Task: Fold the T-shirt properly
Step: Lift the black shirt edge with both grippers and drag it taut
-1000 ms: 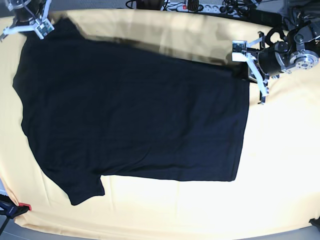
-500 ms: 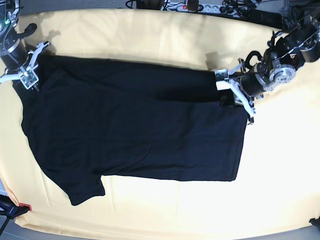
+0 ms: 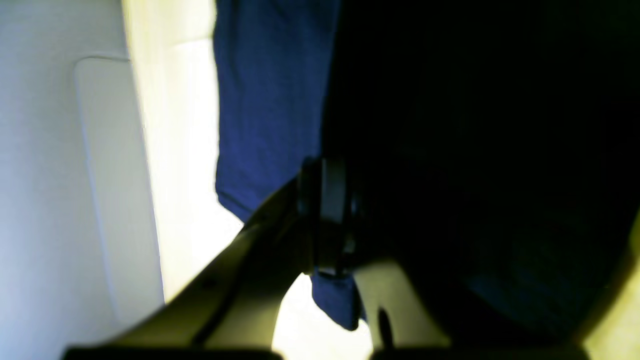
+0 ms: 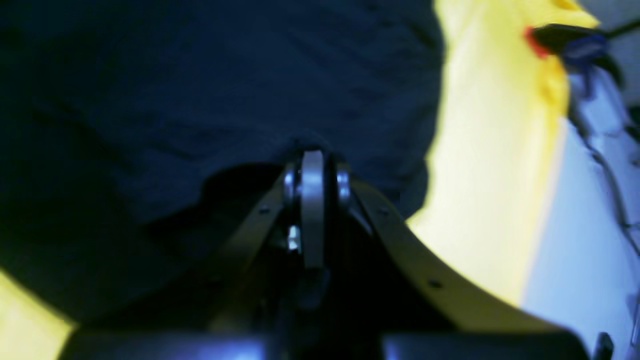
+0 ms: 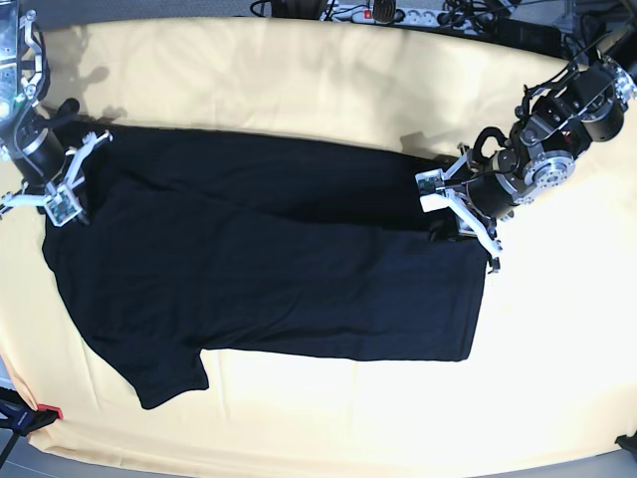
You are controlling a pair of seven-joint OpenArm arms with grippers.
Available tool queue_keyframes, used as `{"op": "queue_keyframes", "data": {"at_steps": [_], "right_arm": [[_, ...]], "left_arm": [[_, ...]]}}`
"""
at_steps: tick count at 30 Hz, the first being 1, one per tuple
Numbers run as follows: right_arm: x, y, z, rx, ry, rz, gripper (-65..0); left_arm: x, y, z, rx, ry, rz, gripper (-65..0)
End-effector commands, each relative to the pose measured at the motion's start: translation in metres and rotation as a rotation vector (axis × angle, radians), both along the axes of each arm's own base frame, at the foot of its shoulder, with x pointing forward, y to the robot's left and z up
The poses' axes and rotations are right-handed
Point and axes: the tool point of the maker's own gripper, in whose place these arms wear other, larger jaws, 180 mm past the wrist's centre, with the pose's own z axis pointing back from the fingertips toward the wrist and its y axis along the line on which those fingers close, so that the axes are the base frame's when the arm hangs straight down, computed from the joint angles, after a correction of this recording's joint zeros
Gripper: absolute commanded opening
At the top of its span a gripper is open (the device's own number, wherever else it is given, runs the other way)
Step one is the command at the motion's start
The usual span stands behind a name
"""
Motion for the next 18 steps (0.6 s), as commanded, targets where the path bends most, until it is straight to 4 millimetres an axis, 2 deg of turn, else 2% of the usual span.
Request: {"op": "queue_keyframes", "data": {"at_steps": [1, 3, 4, 5, 6, 8, 10, 15, 18], "right_arm": [[0.010, -0.003, 0.019, -0.008, -0.065, 0.002, -54.2], [0.012, -0.005, 0.021, -0.015, -0.064, -0.010, -35.5], [0.011, -0.009, 0.018, -0.027, -0.046, -0.023, -27.9], [0.010, -0.011, 0.016, -0.037, -0.029, -0.031, -22.8], [0.008, -0.014, 0.014, -0.047, -0.008, -0.040, -20.6], [0.002, -0.014, 0.007, -0.061, 0.057, -0.034, -20.4], [-0.010, -0.005, -0.003, -0.061, 0.157, 0.017, -20.5], [-0.057, 0.012, -0.033, -0.042, 0.445, 0.130, -20.5], [-0.083, 0.013, -0.049, -0.038, 0.529, 0.151, -20.5]], "left_arm": [[0.010, 0.002, 0.016, -0.009, -0.052, 0.002, -54.1], [0.007, 0.001, 0.014, -0.032, -0.025, 0.008, -40.3], [0.005, 0.001, 0.011, -0.027, 0.002, 0.008, -35.7], [0.002, 0.003, 0.007, -0.009, 0.025, 0.008, -33.8], [0.001, 0.006, 0.003, 0.008, 0.041, 0.013, -33.8], [-0.003, 0.009, -0.002, 0.043, 0.068, 0.012, -33.8], [-0.016, 0.011, -0.008, 0.061, 0.147, -0.013, -33.8], [-0.076, 0.022, -0.021, 0.149, 0.431, -0.162, -33.8], [-0.099, 0.037, -0.029, 0.192, 0.525, -0.189, -33.8]]}}
